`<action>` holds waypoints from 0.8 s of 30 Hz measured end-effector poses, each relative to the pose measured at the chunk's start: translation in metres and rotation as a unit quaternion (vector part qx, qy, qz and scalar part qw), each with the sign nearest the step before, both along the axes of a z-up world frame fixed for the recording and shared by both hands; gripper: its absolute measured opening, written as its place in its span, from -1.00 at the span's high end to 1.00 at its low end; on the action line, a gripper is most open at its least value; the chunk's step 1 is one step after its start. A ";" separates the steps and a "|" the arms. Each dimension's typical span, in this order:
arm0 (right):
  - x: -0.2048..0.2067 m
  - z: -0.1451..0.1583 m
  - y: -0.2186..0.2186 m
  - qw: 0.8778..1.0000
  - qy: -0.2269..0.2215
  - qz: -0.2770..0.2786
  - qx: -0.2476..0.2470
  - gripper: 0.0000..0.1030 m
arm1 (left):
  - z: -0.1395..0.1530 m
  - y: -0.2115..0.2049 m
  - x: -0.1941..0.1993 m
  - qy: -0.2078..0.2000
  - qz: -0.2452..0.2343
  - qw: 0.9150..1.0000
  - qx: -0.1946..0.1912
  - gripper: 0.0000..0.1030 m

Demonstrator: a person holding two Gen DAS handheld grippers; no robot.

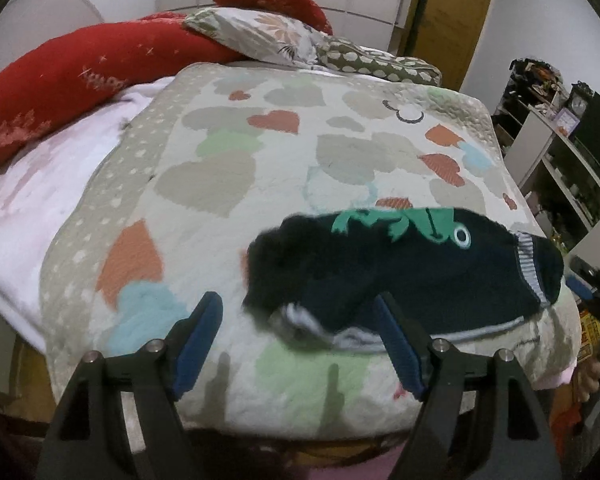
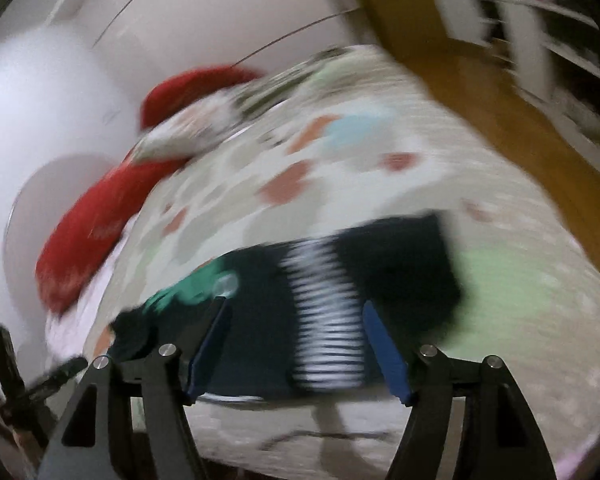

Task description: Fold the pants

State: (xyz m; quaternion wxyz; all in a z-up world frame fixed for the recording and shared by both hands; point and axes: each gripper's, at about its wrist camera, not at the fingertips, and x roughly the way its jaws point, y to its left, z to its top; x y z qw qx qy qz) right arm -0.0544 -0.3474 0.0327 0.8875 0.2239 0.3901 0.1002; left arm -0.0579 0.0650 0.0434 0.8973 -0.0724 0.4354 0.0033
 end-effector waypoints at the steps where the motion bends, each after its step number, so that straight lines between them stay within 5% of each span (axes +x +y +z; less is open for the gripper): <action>1: -0.004 0.001 -0.012 1.000 0.000 -0.016 0.010 -0.42 | -0.001 0.002 0.005 -0.001 0.004 1.000 -0.001 -0.49; 4: -0.008 -0.001 -0.017 1.000 0.001 -0.009 0.023 -0.45 | -0.010 0.024 0.018 0.013 0.042 0.998 -0.050 -0.49; 7: 0.002 0.001 0.018 0.998 0.008 0.062 0.007 -0.45 | -0.030 0.044 0.019 0.031 0.068 0.992 -0.099 -0.50; 10: 0.019 0.000 0.076 0.989 0.019 0.149 -0.002 -0.45 | -0.047 0.044 0.017 0.039 0.064 0.992 -0.103 -0.50; 13: 0.037 0.006 0.134 0.973 0.033 0.227 0.001 -0.45 | -0.062 0.043 0.019 0.045 0.052 0.991 -0.112 -0.41; 16: 0.050 0.015 0.191 0.955 0.054 0.290 0.006 -0.45 | -0.074 0.054 0.022 0.060 0.050 0.985 -0.156 0.30; 17: 0.056 0.017 0.211 0.948 0.063 0.312 0.005 -0.45 | -0.077 0.058 0.021 0.060 0.052 0.982 -0.171 0.36; 24: 0.089 -0.012 0.337 0.908 0.153 0.384 -0.062 -0.45 | -0.079 0.074 0.001 0.040 0.044 0.970 -0.237 0.31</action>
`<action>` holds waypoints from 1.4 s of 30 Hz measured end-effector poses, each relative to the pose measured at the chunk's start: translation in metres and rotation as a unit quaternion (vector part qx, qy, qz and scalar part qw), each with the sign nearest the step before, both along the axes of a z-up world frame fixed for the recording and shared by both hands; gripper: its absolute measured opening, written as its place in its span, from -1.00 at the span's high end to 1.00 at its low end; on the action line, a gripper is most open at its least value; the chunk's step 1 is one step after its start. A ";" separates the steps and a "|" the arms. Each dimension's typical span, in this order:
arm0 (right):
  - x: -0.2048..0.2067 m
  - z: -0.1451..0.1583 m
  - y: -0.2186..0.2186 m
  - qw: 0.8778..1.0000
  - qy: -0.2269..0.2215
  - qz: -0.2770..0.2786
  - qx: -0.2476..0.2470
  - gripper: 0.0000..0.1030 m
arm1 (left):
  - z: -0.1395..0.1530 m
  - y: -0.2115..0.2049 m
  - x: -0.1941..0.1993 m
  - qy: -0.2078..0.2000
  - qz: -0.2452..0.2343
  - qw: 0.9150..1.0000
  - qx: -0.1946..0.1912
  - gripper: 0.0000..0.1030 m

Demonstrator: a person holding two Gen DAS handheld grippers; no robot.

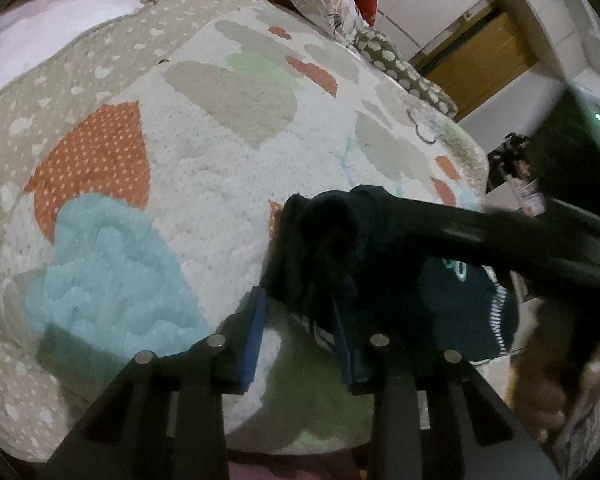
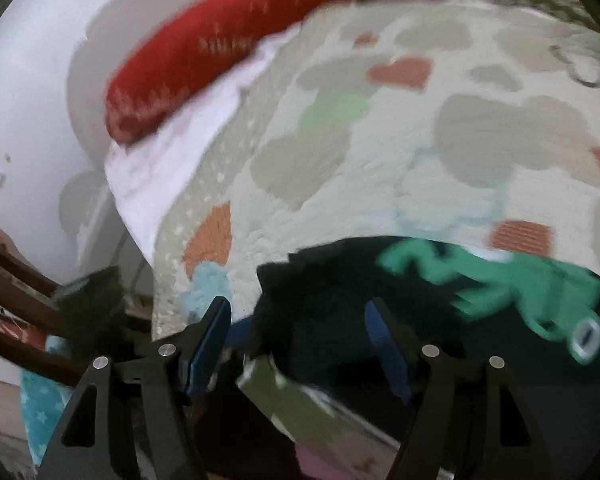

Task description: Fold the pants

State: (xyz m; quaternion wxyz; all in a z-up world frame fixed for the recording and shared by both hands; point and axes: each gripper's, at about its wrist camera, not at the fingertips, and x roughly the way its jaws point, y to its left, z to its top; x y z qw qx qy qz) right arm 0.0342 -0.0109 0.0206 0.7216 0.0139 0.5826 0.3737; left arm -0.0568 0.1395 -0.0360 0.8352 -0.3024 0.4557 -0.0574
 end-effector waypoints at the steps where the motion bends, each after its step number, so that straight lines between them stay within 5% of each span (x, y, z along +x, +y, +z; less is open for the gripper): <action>1: 0.007 -0.009 0.016 1.000 0.006 0.001 -0.027 -0.45 | 0.000 0.001 -0.002 -0.004 -0.001 1.000 -0.006 0.20; 5: 0.017 -0.037 0.058 0.991 0.003 0.019 -0.129 -0.45 | 0.002 -0.006 -0.005 -0.028 -0.014 0.999 -0.010 -0.35; 9: 0.017 -0.052 0.080 0.979 -0.001 0.043 -0.197 -0.50 | 0.002 -0.018 -0.001 -0.038 -0.011 0.999 0.011 -0.46; 10: 0.016 -0.054 0.083 0.975 -0.005 0.057 -0.213 -0.47 | 0.000 -0.022 0.002 -0.032 -0.016 0.999 0.023 -0.21; 11: 0.016 -0.055 0.084 0.973 -0.008 0.062 -0.220 -0.27 | -0.001 -0.025 0.003 -0.025 -0.018 0.999 0.031 0.36; 13: 0.011 -0.053 0.082 0.966 -0.034 0.071 -0.248 0.08 | -0.004 -0.029 0.008 -0.010 -0.041 0.999 0.011 0.81; 15: 0.008 -0.048 0.073 0.967 -0.045 0.072 -0.239 0.50 | 0.003 -0.033 0.005 -0.017 -0.037 0.999 0.020 0.81; 26: 0.000 0.009 -0.059 0.995 -0.059 -0.050 -0.060 0.56 | 0.055 -0.111 0.012 -0.049 -0.122 0.990 0.046 0.76; 30: 0.009 0.005 -0.115 0.992 -0.046 -0.112 -0.019 0.42 | 0.063 -0.134 0.010 -0.050 -0.146 0.986 0.058 0.62; 36: 0.010 -0.010 -0.209 0.968 -0.083 -0.223 -0.079 0.28 | 0.055 -0.139 0.028 -0.020 -0.138 0.987 0.079 0.39; 39: -0.005 0.012 -0.224 0.965 -0.104 -0.238 -0.022 0.28 | 0.044 -0.149 0.041 -0.003 -0.142 0.986 0.092 0.39; 42: -0.014 0.023 -0.215 0.971 -0.069 -0.211 0.084 0.28 | 0.027 -0.159 0.045 0.018 -0.154 0.983 0.102 0.39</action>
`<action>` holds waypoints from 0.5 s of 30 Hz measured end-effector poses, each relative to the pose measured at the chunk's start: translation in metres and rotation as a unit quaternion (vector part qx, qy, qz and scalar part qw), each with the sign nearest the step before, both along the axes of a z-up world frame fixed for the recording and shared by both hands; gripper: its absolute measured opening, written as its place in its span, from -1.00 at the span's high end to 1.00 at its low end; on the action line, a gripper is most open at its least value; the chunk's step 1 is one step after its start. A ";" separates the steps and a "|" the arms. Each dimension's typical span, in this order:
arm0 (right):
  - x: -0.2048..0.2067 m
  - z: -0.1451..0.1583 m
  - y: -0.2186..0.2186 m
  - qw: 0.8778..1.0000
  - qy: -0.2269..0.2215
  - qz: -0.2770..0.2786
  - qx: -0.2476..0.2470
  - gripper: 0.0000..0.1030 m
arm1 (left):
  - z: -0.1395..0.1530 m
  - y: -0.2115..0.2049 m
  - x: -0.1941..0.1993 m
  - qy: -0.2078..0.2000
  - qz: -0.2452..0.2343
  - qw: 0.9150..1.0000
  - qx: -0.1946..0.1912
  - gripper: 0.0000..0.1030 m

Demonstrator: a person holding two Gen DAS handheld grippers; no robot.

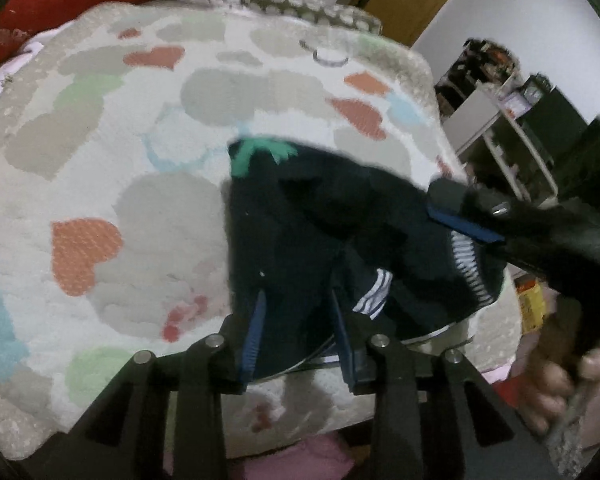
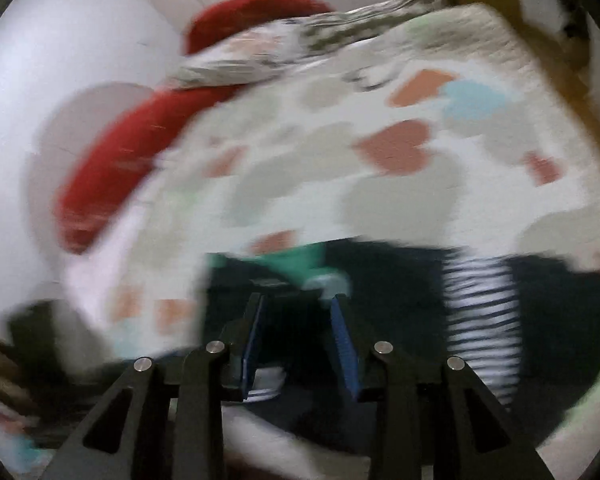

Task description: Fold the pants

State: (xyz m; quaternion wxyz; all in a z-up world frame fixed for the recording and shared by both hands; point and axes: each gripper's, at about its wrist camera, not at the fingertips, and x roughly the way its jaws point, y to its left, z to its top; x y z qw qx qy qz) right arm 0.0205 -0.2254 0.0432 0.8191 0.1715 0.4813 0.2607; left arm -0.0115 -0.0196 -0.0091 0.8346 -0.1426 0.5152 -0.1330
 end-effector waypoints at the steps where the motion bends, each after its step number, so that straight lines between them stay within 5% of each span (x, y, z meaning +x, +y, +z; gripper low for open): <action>1: 0.000 -0.003 0.007 0.999 0.015 0.020 0.046 0.28 | -0.005 -0.003 0.001 0.004 -0.002 1.000 0.006 0.39; 4: 0.003 -0.025 0.024 0.993 0.058 0.037 0.094 0.28 | -0.009 -0.006 -0.002 0.000 -0.007 1.000 0.020 0.36; 8: 0.017 -0.066 0.027 0.994 0.096 -0.013 0.058 0.32 | 0.002 0.002 -0.009 -0.006 -0.011 1.000 0.020 0.08; 12: 0.006 -0.053 0.020 0.996 0.066 -0.022 0.058 0.28 | 0.012 0.013 -0.014 -0.011 -0.003 1.000 0.025 0.05; 15: -0.013 -0.031 0.003 0.998 0.015 -0.052 0.019 -0.10 | 0.022 0.012 -0.015 -0.014 -0.005 1.000 0.018 0.05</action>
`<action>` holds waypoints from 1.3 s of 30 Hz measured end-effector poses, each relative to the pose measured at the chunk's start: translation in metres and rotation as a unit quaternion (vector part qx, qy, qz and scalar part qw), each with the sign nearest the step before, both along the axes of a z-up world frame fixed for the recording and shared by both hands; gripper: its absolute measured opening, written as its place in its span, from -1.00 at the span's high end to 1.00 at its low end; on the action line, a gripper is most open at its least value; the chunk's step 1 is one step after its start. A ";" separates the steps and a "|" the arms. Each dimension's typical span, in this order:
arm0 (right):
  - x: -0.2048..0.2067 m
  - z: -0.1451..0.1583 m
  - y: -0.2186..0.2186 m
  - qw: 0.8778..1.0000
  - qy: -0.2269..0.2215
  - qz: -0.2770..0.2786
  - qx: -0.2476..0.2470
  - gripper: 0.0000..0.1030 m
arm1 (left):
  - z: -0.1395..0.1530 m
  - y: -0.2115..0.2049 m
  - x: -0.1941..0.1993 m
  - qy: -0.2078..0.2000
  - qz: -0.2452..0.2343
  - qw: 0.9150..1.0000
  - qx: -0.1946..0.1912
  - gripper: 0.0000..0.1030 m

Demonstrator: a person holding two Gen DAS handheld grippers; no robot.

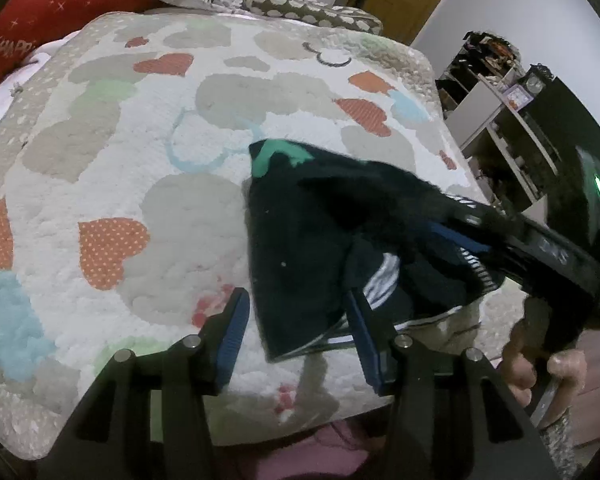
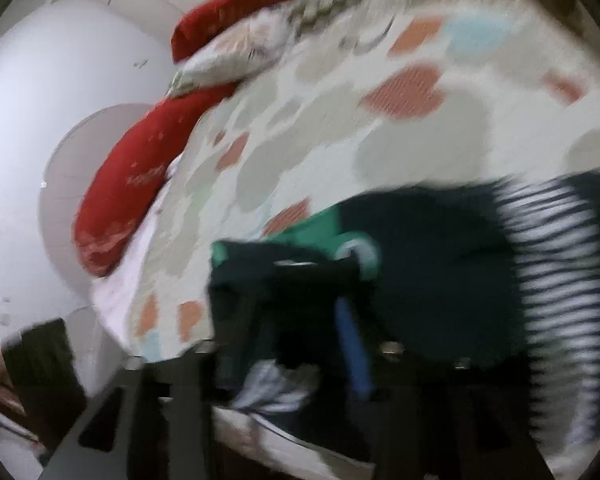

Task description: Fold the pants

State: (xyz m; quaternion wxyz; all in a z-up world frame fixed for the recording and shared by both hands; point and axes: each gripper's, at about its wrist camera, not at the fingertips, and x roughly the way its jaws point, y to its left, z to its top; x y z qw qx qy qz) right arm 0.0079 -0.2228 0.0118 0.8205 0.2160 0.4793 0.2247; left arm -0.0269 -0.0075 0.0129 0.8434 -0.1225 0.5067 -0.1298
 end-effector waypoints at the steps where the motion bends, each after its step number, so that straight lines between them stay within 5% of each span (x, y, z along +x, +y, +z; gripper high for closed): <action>1: -0.006 0.005 -0.013 1.000 -0.017 -0.013 -0.007 -0.10 | 0.005 -0.003 -0.001 -0.004 -0.007 1.000 0.004 0.05; 5: -0.047 0.023 -0.089 0.991 -0.061 -0.117 -0.004 -0.21 | 0.022 -0.024 0.002 -0.018 -0.036 0.999 0.014 -0.09; 11: -0.086 0.012 -0.177 0.968 -0.051 -0.241 0.037 -0.32 | 0.036 -0.086 0.032 -0.011 -0.098 0.995 0.020 -0.30; 19: -0.077 -0.023 -0.180 0.974 -0.018 -0.222 0.042 -0.32 | 0.031 -0.201 0.092 0.005 -0.203 0.978 0.049 -0.34; 28: -0.059 -0.034 -0.163 0.976 -0.063 -0.206 0.015 -0.32 | -0.024 -0.298 0.142 0.074 -0.283 0.954 0.056 -0.45; 30: -0.059 -0.034 -0.164 0.976 -0.072 -0.204 0.020 -0.19 | -0.029 -0.305 0.141 0.077 -0.290 0.952 0.059 -0.41; 32: -0.054 -0.032 -0.165 0.978 -0.079 -0.193 0.027 0.30 | -0.025 -0.301 0.139 0.071 -0.290 0.953 0.055 0.12; 39: -0.044 0.004 -0.133 0.985 -0.108 -0.131 0.036 0.39 | 0.029 -0.209 0.133 0.027 -0.224 0.974 -0.031 0.28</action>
